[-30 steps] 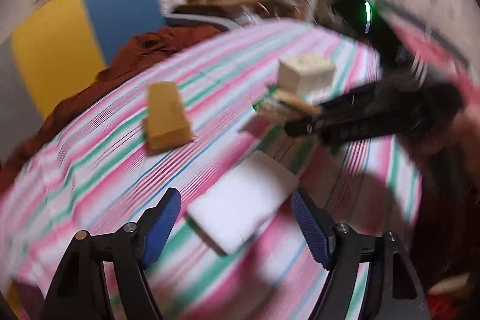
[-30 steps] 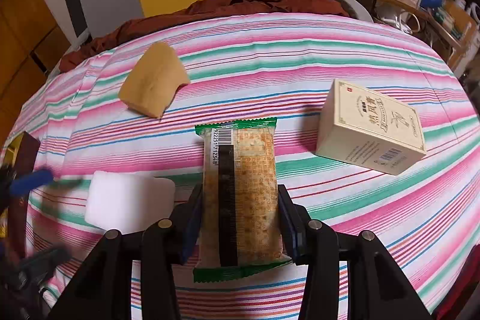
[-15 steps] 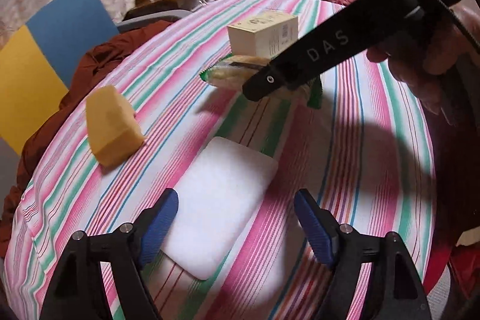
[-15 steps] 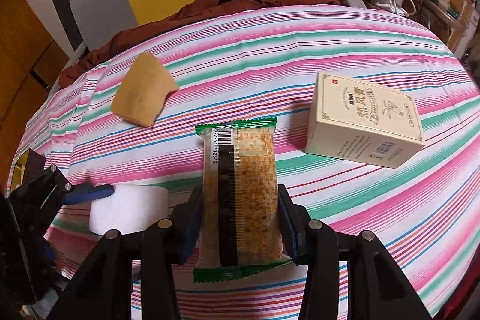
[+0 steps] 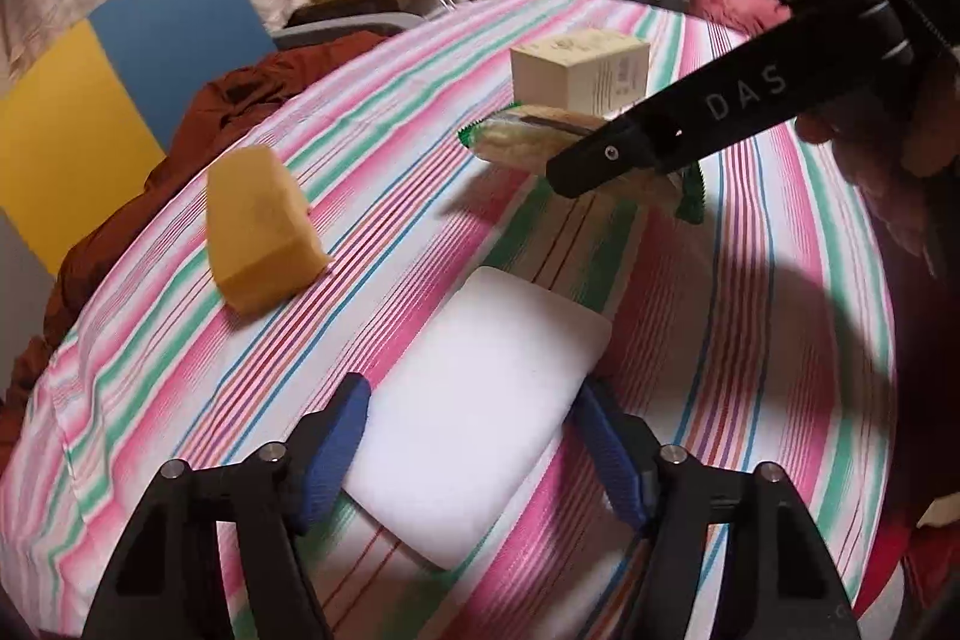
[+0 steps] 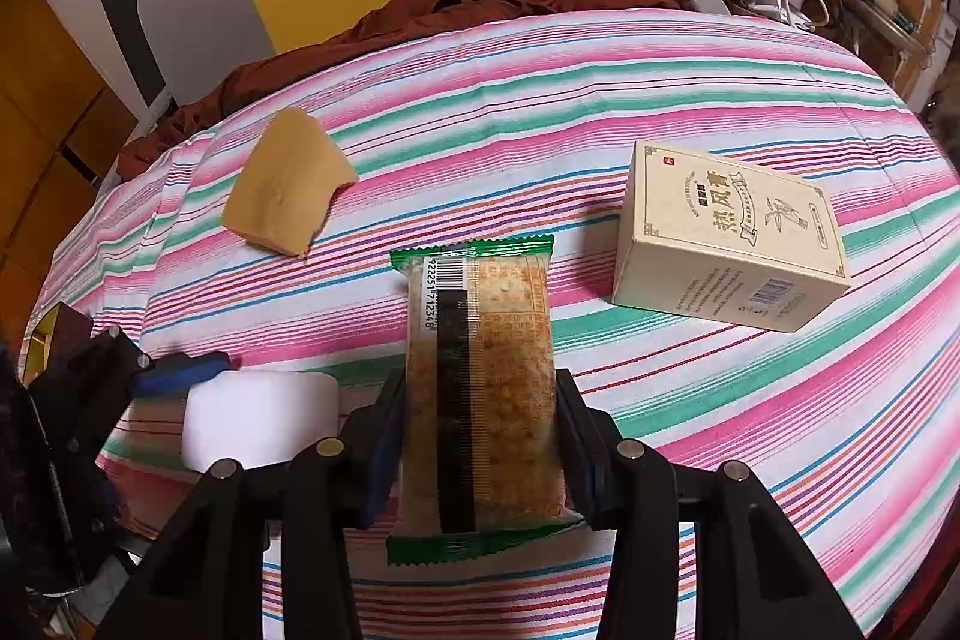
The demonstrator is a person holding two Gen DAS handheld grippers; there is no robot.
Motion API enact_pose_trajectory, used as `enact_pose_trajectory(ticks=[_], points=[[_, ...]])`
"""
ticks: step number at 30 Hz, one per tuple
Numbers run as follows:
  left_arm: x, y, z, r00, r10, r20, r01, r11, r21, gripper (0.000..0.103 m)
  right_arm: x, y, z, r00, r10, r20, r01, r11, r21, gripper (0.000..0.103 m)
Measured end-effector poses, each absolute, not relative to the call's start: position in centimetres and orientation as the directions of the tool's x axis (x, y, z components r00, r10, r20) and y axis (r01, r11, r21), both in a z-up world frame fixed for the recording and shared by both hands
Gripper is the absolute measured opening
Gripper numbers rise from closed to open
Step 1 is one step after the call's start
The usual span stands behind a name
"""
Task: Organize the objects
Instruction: 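Close the left tool on the white sponge and lift it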
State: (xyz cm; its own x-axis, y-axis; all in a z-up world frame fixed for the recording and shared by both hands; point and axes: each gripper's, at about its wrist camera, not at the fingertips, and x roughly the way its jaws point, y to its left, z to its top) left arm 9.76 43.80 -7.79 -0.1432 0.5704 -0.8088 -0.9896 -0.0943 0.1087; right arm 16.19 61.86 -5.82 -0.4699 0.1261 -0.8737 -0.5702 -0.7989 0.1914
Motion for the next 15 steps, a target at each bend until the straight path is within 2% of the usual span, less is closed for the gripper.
enact_pose_trajectory(ticks=[6,15], points=[[10.3,41.6,-7.6,-0.193,0.641,-0.743,-0.975,-0.207,0.075,0.063,16.0,61.6,-5.8,-0.477,0.124,-0.870,-0.563,-0.803,0.194,0.047],[8.7,37.3,-6.6,-0.279,0.661,-0.696,-0.909,-0.416,-0.031,0.062,15.5,60.7,-5.9,-0.484,0.113,-0.868,-0.538,-0.821,0.193,0.047]])
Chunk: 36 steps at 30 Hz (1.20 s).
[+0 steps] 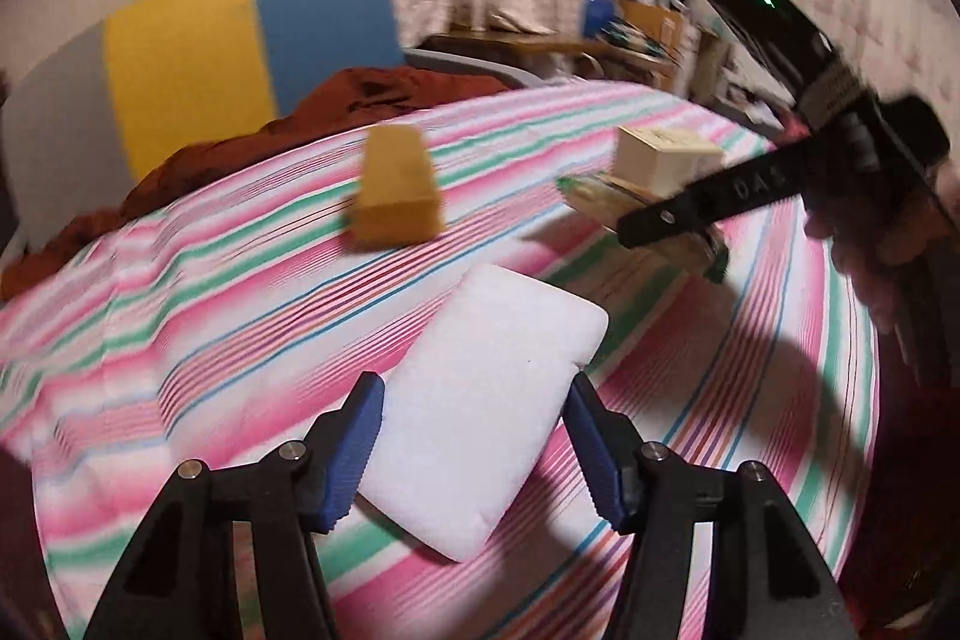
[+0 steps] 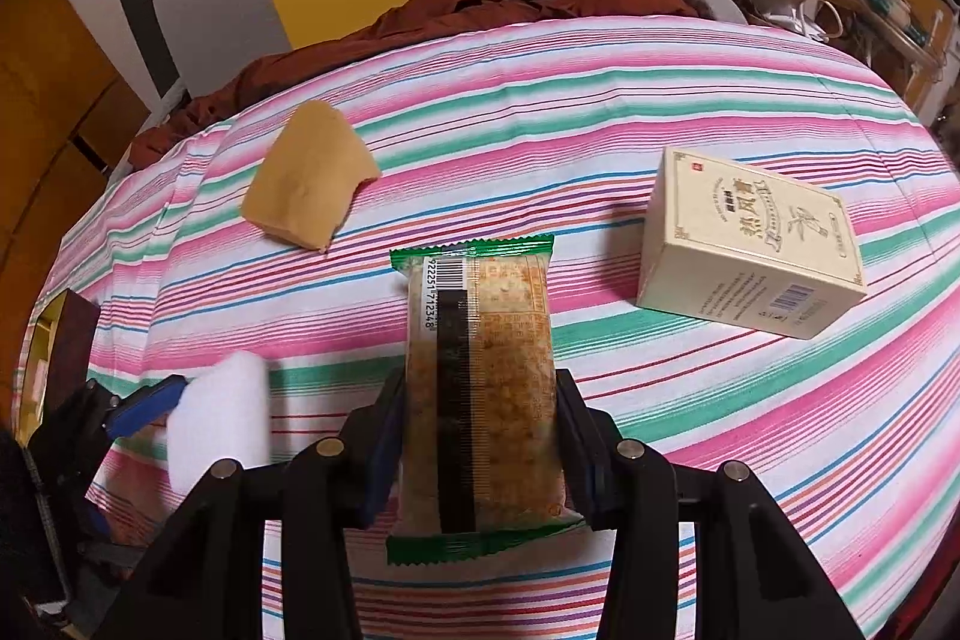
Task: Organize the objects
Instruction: 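Close the left tool on the white sponge and lift it, then carry the white sponge to the tin with the left tool while the right tool carries the cracker packet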
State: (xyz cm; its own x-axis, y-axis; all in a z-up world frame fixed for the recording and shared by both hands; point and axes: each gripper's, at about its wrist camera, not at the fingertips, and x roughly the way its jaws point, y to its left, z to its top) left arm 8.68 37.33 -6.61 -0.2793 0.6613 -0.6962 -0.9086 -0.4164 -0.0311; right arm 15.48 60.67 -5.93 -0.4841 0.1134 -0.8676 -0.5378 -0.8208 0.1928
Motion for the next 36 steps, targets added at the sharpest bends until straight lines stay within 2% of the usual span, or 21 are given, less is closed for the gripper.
enact_pose_trajectory(ticks=[8,19,30,36], points=[[8.1,32.3,-5.5,-0.353,0.670,-0.653,-0.841,-0.533,-0.092,0.062,15.3,60.1,-6.0,-0.494,0.098,-0.864,-0.522,-0.828,0.204,0.047],[8.2,23.1,-1.2,-0.488,0.677,-0.551,-0.739,-0.656,-0.151,0.062,14.6,57.9,-5.6,-0.530,0.099,-0.842,-0.453,-0.873,0.182,0.047],[6.0,15.6,-1.2,-0.552,0.623,-0.554,-0.613,-0.754,-0.237,0.062,13.2,53.3,-5.5,-0.583,0.075,-0.809,-0.312,-0.940,0.138,0.047],[3.0,11.0,-1.1,-0.592,0.562,-0.577,-0.500,-0.818,-0.284,0.062,12.5,51.1,-4.9,-0.596,0.084,-0.799,-0.302,-0.945,0.125,0.047]])
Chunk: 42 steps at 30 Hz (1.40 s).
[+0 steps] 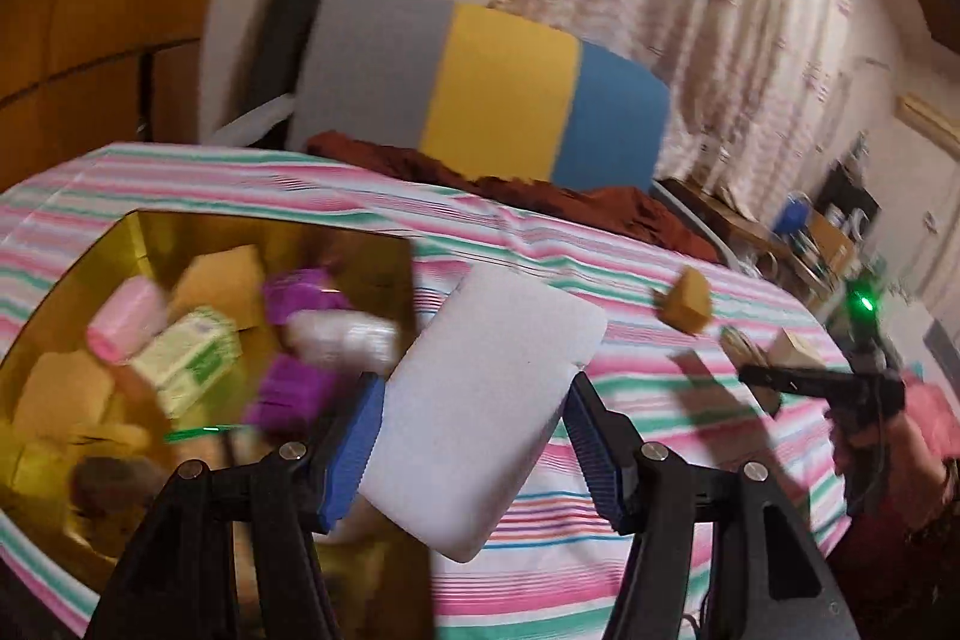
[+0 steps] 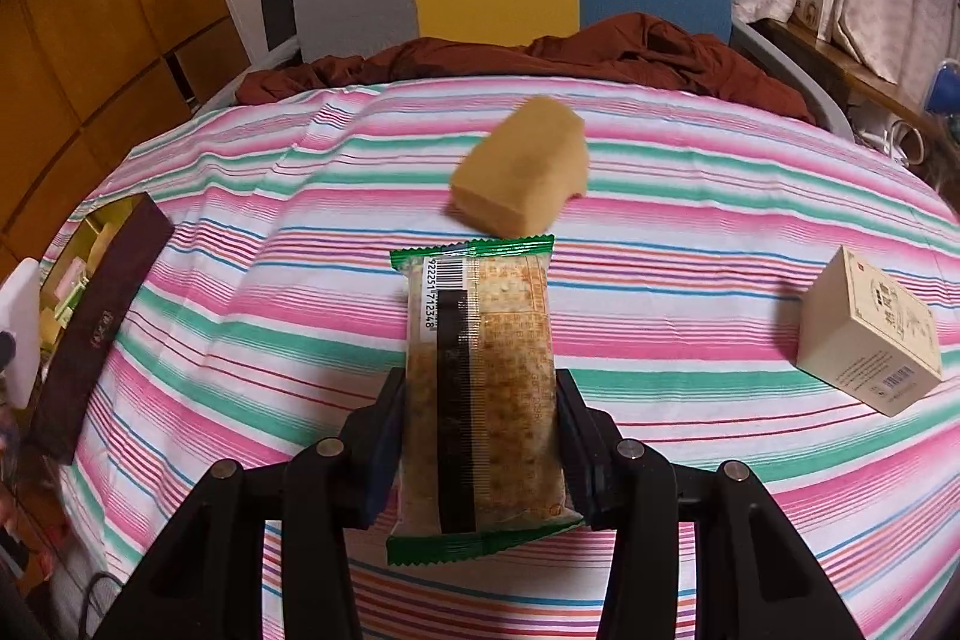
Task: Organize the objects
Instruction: 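Carry the white sponge to the tin with the left tool while the right tool carries the cracker packet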
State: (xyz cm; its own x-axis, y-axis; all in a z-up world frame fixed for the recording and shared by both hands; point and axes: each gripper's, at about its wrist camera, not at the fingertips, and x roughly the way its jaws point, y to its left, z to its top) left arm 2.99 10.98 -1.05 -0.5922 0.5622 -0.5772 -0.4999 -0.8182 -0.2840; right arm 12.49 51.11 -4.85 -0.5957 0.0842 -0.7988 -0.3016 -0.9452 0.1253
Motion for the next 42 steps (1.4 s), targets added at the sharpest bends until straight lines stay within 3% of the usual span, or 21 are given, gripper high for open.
enact_pose_trajectory(ticks=[12,21,29,32,36,42], points=[[-4.7,3.1,-2.4,-0.613,0.401,-0.681,-0.234,-0.915,-0.328,0.062,9.8,40.9,-1.7,-0.653,-0.165,-0.739,-0.114,-0.943,0.311,0.047],[-8.0,0.7,-3.7,-0.584,0.380,-0.717,-0.174,-0.922,-0.346,0.066,6.4,30.9,0.0,-0.633,-0.338,-0.697,0.072,-0.921,0.382,0.047],[-7.9,-0.6,-4.0,-0.561,0.432,-0.706,-0.130,-0.888,-0.441,0.072,4.5,25.2,0.1,-0.592,-0.399,-0.700,0.146,-0.907,0.394,0.047],[-6.8,-1.4,-2.7,-0.619,0.381,-0.687,-0.114,-0.909,-0.401,0.073,3.8,24.0,0.0,-0.584,-0.407,-0.703,0.156,-0.906,0.395,0.047],[-6.4,-2.1,-1.9,-0.640,0.365,-0.677,-0.113,-0.915,-0.386,0.084,2.2,22.6,-0.5,-0.571,-0.410,-0.712,0.156,-0.905,0.395,0.047],[-6.7,-2.4,-1.5,-0.631,0.387,-0.673,-0.126,-0.906,-0.403,0.085,-0.1,20.3,-1.1,-0.557,-0.402,-0.727,0.155,-0.910,0.385,0.047]])
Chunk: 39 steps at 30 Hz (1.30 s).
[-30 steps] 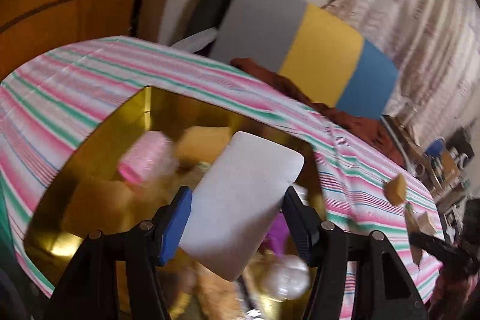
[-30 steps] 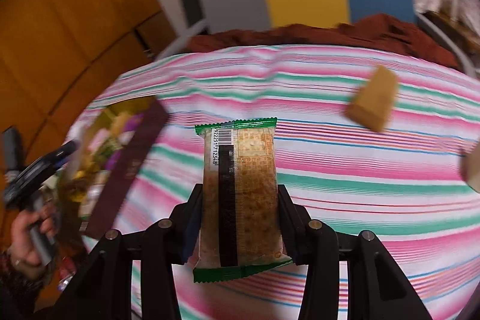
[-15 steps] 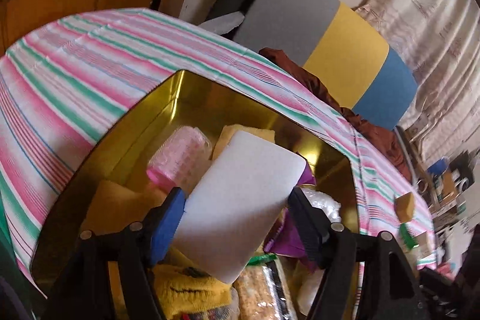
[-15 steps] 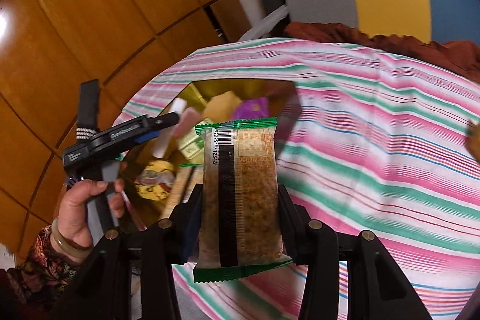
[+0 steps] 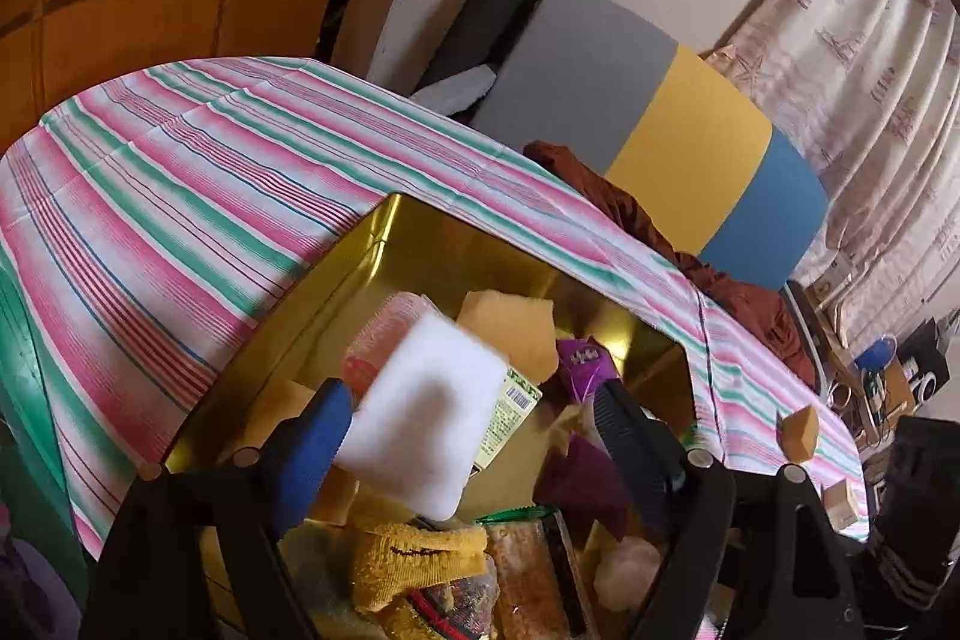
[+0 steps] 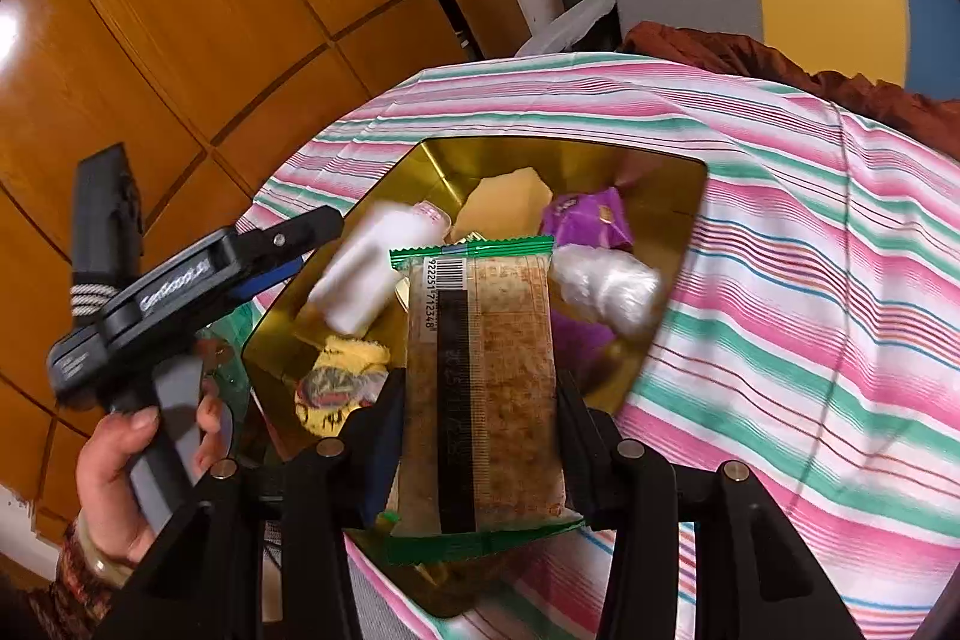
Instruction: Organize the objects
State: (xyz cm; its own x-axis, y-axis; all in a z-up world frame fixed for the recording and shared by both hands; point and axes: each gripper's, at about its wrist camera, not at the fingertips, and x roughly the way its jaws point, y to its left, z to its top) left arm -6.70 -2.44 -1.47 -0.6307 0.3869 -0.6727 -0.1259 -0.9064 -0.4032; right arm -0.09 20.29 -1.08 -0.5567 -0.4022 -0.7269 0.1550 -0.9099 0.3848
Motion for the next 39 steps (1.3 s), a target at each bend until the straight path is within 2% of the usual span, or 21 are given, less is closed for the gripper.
enact_pose_trajectory(ticks=[7,13,16,17,19,23,31,39], points=[[-5.3,-4.3,1.6,-0.738,0.282,-0.613,-0.040,-0.925,-0.377,0.084,-2.3,18.7,-1.8,-0.542,-0.373,-0.753,0.131,-0.923,0.362,0.047],[-4.7,-4.9,3.0,-0.761,0.293,-0.579,-0.038,-0.911,-0.411,0.084,-4.9,17.2,-3.2,-0.535,-0.328,-0.778,0.088,-0.938,0.335,0.047],[-4.6,-4.8,3.2,-0.761,0.296,-0.577,-0.043,-0.911,-0.410,0.084,-6.0,16.8,-3.8,-0.547,-0.299,-0.782,0.059,-0.946,0.320,0.051],[-4.5,-4.8,3.2,-0.761,0.297,-0.577,-0.045,-0.911,-0.410,0.084,-6.2,16.9,-3.9,-0.552,-0.292,-0.781,0.049,-0.946,0.319,0.055],[-4.4,-4.7,3.2,-0.762,0.301,-0.574,-0.048,-0.909,-0.414,0.084,-6.3,17.2,-3.9,-0.557,-0.299,-0.775,0.039,-0.941,0.335,0.059],[-4.1,-4.0,3.1,-0.758,0.309,-0.575,-0.061,-0.910,-0.409,0.084,-4.9,18.0,-2.7,-0.593,-0.308,-0.744,0.050,-0.936,0.348,0.061],[-3.0,-0.2,2.5,-0.715,0.361,-0.598,-0.148,-0.915,-0.376,0.084,-1.1,21.2,-0.3,-0.654,-0.257,-0.712,0.052,-0.954,0.297,0.064],[-0.3,5.5,1.5,-0.629,0.470,-0.619,-0.307,-0.882,-0.358,0.084,2.5,26.7,-0.4,-0.657,-0.178,-0.733,-0.024,-0.966,0.257,0.066]])
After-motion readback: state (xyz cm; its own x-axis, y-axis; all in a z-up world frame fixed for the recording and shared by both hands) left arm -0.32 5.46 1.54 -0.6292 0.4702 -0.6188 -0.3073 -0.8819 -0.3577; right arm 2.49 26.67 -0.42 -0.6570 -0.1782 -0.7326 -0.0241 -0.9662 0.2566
